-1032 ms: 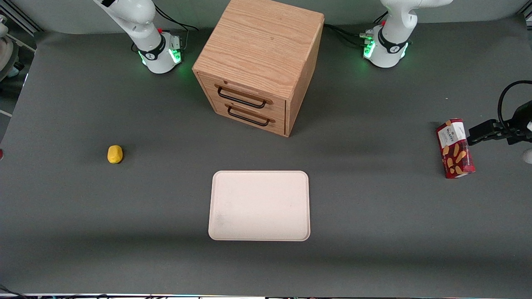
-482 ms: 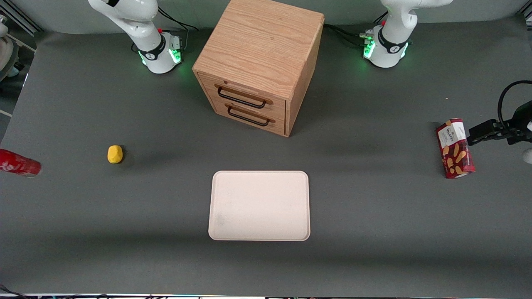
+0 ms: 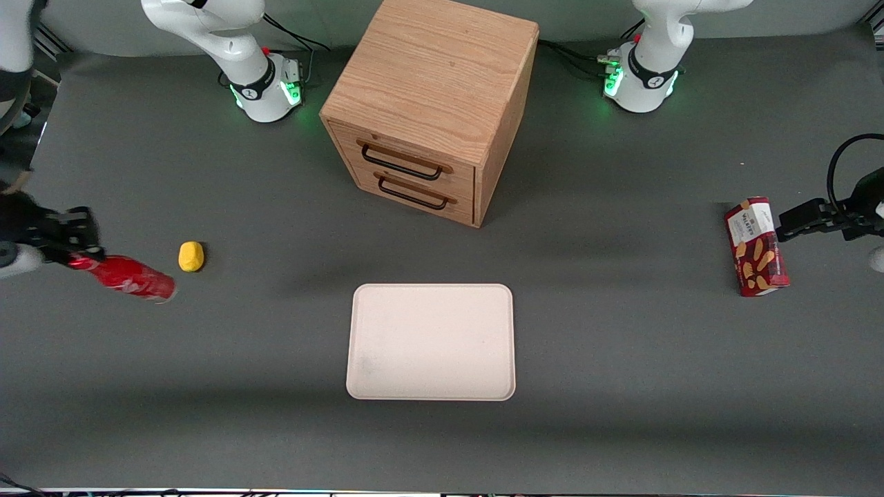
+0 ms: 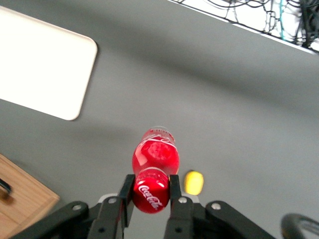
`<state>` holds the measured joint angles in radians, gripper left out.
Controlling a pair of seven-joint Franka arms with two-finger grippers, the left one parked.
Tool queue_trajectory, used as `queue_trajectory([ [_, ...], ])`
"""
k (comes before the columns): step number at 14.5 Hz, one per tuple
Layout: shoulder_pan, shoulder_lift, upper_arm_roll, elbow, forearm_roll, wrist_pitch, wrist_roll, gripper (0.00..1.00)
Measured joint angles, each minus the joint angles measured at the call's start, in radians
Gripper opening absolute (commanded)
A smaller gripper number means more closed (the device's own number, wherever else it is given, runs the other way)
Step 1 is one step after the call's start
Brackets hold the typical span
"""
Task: Place coke bottle on tray
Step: 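Lift the bottle and carry it toward the white tray, then lower the bottle onto the tray's edge and open the right gripper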
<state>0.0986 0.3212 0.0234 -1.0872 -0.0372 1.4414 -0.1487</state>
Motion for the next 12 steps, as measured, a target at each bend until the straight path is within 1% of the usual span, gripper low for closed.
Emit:
queue_trajectory([
  [4, 0.152, 0.018, -0.002, 0.000, 0.012, 0.004, 0.270, 0.00],
  [7, 0.247, 0.042, -0.003, 0.000, 0.016, 0.039, 0.452, 0.00],
  [10, 0.313, 0.060, -0.003, 0.000, 0.029, 0.080, 0.588, 0.00],
  [12, 0.331, 0.068, -0.003, 0.000, 0.046, 0.091, 0.635, 0.00],
])
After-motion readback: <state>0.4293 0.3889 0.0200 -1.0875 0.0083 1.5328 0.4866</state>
